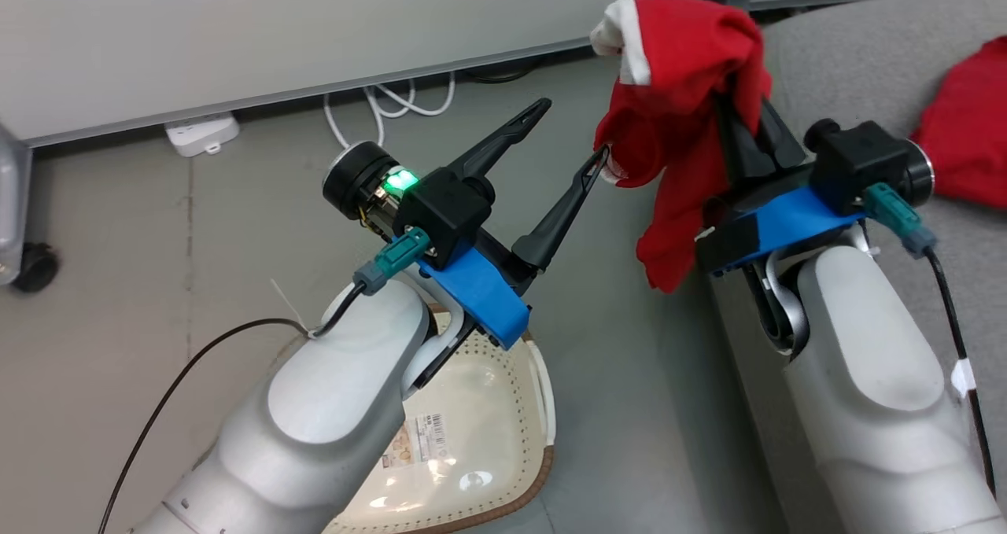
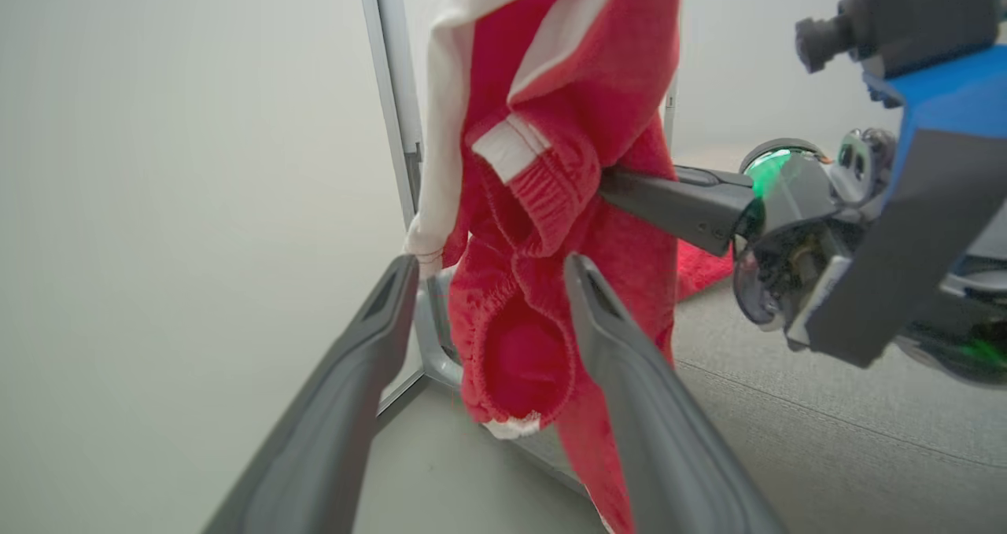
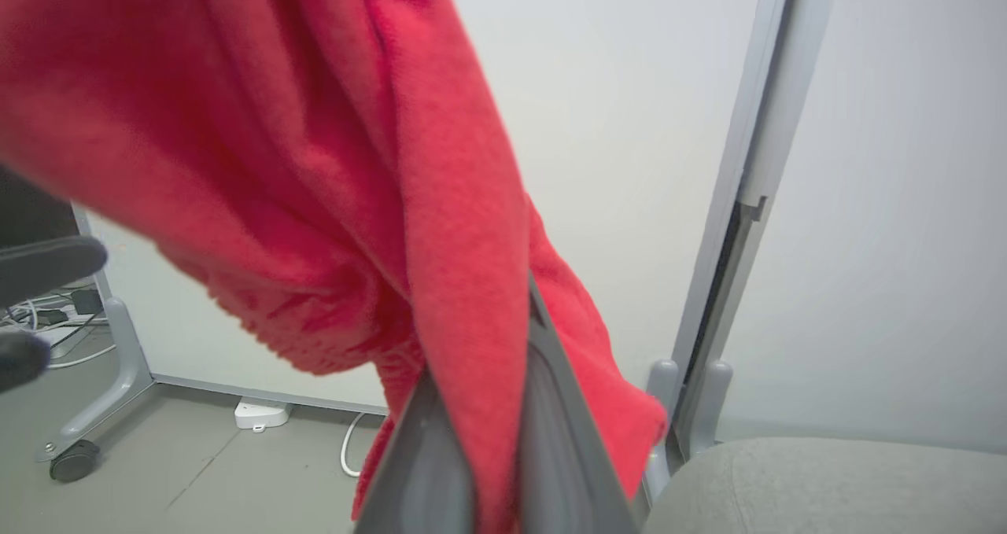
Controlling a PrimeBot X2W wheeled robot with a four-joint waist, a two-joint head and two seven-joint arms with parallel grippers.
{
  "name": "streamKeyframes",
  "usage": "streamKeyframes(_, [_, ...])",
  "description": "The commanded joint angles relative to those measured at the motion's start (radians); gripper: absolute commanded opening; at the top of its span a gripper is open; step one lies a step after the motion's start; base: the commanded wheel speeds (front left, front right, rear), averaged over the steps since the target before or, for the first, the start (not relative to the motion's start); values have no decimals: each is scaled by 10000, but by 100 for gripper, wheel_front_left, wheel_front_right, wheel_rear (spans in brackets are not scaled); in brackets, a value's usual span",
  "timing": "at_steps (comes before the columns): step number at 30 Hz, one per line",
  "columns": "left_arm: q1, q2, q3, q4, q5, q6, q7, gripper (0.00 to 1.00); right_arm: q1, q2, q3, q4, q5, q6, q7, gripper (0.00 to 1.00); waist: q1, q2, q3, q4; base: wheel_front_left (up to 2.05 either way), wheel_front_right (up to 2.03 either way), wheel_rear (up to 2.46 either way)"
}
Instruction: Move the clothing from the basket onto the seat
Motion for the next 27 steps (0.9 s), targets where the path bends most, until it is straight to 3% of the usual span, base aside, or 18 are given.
streamKeyframes(1, [50, 71, -94, -61, 70, 12, 21, 100, 308, 35, -377, -309, -92, -11, -5, 0, -1, -1, 283, -725, 0, 0, 0])
streamKeyframes(12, [242, 117, -676, -269, 173, -38, 237, 100, 1843, 145, -2348, -1759, -100, -9, -5, 0, -1, -1, 453, -2466, 0, 0, 0])
streamKeyframes(27, [339, -8, -1289, -360, 166, -81, 322, 100, 3915, 338, -3476, -2807, -6, -9, -5, 0, -1, -1, 653, -3240, 0, 0, 0])
